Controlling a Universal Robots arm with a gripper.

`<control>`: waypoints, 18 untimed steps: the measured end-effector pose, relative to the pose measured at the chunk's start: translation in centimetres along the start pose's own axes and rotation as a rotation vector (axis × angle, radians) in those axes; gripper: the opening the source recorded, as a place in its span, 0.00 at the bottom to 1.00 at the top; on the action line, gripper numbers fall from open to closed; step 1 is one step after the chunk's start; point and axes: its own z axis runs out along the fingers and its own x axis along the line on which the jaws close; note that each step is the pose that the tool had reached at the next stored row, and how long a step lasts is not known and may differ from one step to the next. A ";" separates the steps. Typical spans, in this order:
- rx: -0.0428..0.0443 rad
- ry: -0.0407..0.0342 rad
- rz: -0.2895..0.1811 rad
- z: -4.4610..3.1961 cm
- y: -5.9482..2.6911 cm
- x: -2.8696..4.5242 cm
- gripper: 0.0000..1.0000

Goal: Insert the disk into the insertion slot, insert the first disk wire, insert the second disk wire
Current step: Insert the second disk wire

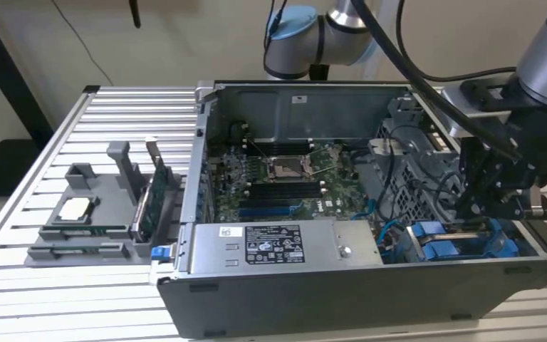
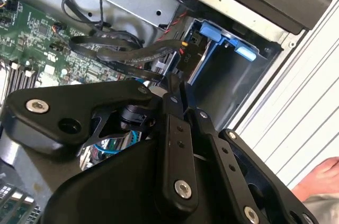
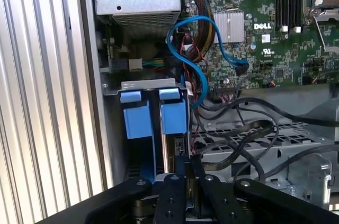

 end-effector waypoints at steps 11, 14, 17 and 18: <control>-0.0006 -0.0047 -0.002 0.60 -0.24 0.33 0.16; -0.0007 -0.0065 -0.002 0.77 -0.24 0.48 0.16; -0.0016 -0.0166 -0.001 0.92 -0.23 0.50 0.16; -0.0019 -0.0208 0.000 0.94 -0.23 0.50 0.16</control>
